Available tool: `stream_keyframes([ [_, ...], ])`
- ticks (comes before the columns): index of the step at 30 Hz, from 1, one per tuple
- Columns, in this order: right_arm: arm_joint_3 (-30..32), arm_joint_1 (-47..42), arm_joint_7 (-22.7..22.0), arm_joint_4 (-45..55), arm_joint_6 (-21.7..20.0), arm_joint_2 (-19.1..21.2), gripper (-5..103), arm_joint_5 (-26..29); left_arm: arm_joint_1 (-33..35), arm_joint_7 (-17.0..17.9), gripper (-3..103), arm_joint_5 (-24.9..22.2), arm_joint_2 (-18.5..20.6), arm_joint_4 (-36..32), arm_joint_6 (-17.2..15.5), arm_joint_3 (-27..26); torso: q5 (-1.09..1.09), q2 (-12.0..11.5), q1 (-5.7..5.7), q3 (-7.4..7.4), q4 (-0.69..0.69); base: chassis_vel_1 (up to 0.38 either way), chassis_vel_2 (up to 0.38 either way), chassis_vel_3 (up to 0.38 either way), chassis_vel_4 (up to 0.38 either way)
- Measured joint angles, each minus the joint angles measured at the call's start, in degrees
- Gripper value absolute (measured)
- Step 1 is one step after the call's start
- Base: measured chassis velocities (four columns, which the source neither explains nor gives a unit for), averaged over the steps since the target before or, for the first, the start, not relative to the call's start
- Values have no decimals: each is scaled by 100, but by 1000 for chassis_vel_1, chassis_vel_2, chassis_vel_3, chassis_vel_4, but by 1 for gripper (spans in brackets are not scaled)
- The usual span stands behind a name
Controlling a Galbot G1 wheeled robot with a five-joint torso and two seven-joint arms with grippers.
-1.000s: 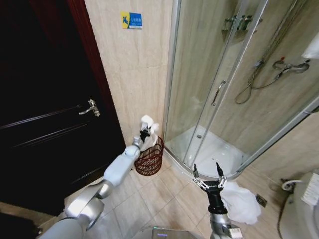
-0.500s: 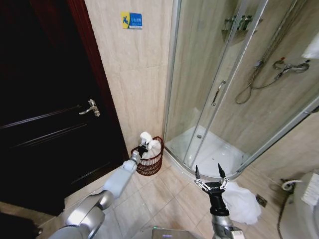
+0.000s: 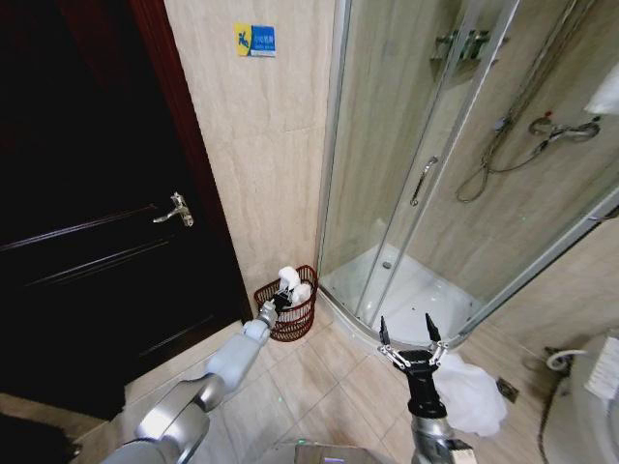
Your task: Discard the used towel into the hamper.
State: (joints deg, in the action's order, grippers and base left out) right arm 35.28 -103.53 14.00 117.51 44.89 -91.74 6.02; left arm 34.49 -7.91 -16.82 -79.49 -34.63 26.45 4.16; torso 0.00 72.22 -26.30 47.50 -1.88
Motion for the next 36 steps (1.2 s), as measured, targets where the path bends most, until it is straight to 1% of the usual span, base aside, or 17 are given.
stream_keyframes([
  [4,2,-5,52,25,18,-12,100,-9,-66,0,6,-21,-24,89,-12,63,1,0,0,1,-1,-123,124,150,-146],
  [7,-18,-3,200,26,181,-31,100,55,-134,8,6,-34,-36,120,-39,152,-1,-1,-5,1,0,-182,167,171,-145],
  [9,-17,-1,266,28,206,-33,100,90,-149,12,6,-41,-32,123,-54,190,1,-2,-9,3,0,-127,132,151,-115],
  [12,-1,0,385,37,220,-35,100,149,-168,12,6,-61,5,142,-101,322,-1,-3,-10,3,0,-103,77,70,-58],
  [15,5,-17,509,34,223,-37,100,214,-209,3,6,-200,87,206,-267,704,0,-2,-2,1,0,19,-2,-11,10],
  [16,5,-17,509,34,223,-37,100,214,-209,3,6,-200,87,206,-267,704,0,-2,-2,1,0,57,-6,-34,31],
  [17,5,-32,531,29,223,-37,100,222,-222,4,6,-230,99,236,-350,807,-1,-1,1,0,0,57,-25,-38,31],
  [19,9,-65,579,24,230,-38,100,257,-259,7,6,-318,171,276,-620,1134,0,1,3,-1,-1,70,-37,-51,43],
  [20,9,-65,579,24,230,-38,100,257,-259,7,6,-318,171,276,-620,1134,0,1,3,-1,-1,66,-48,-51,54],
  [22,37,-89,621,16,235,-39,100,316,-278,-1,6,-371,247,301,-839,1421,-1,1,3,0,-1,33,-21,-22,27],
  [24,76,-111,671,1,235,-39,100,399,-318,-36,6,-403,322,314,-1175,1683,0,0,2,0,-1,0,0,0,0],
  [25,76,-111,671,1,235,-39,100,399,-318,-36,6,-403,322,314,-1175,1683,0,0,2,0,-1,0,0,0,0],
  [28,120,-145,745,-41,235,-39,100,505,-396,-83,6,-532,386,337,-1552,1966,-1,0,-2,1,0,0,0,0,0],
  [29,120,-145,745,-41,235,-39,100,505,-396,-83,6,-532,386,337,-1552,1966,-1,0,-2,1,0,0,0,0,0],
  [32,130,-135,791,-100,235,-39,100,565,-501,-72,6,-720,448,340,-1858,2270,0,0,-2,1,0,0,0,0,0],
  [33,130,-135,791,-100,235,-39,100,565,-501,-72,6,-720,448,340,-1858,2270,0,0,-2,1,0,0,0,0,0],
  [36,114,-105,813,-172,234,-39,100,571,-660,97,6,-841,419,424,-2065,2489,0,0,-2,0,-1,0,0,0,0],
])
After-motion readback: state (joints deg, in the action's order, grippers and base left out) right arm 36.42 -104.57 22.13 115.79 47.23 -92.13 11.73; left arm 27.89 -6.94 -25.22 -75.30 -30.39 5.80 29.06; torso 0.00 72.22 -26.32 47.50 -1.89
